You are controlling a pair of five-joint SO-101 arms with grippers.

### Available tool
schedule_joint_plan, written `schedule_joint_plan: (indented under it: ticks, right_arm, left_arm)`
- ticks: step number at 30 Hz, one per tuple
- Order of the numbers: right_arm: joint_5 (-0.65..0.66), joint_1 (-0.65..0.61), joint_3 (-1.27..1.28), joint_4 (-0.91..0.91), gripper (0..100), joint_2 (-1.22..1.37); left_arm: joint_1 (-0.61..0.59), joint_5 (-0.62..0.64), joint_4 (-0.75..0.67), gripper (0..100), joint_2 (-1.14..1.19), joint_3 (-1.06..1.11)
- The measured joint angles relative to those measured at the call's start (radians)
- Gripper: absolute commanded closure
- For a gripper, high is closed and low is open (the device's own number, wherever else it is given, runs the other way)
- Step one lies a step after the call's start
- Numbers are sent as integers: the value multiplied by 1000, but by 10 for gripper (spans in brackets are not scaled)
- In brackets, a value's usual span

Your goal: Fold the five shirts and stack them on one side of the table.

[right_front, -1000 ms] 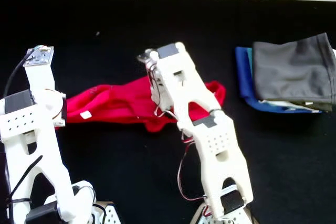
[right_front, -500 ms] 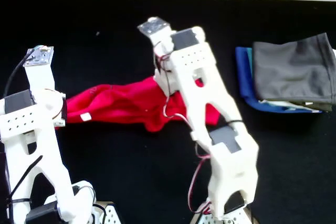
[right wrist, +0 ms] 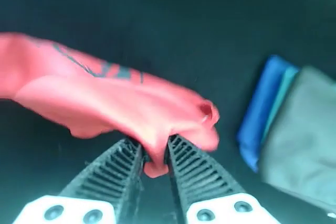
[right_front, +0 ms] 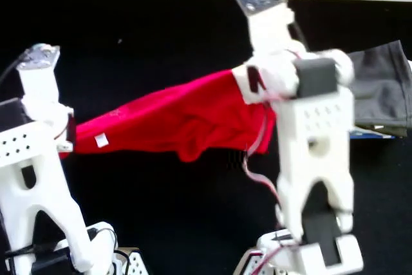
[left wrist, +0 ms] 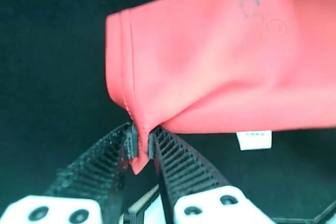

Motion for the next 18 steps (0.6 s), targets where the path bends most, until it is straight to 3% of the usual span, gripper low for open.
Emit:
schedule_joint_plan:
  ticks: [9, 18]
  right_arm:
    - [84, 3, -18, -18, 992, -204]
    - [138, 86, -18, -63, 993, -427]
  left_arm:
    - [2, -2, 146, 992, 0, -359]
    - [-12, 0, 150, 992, -161, -410]
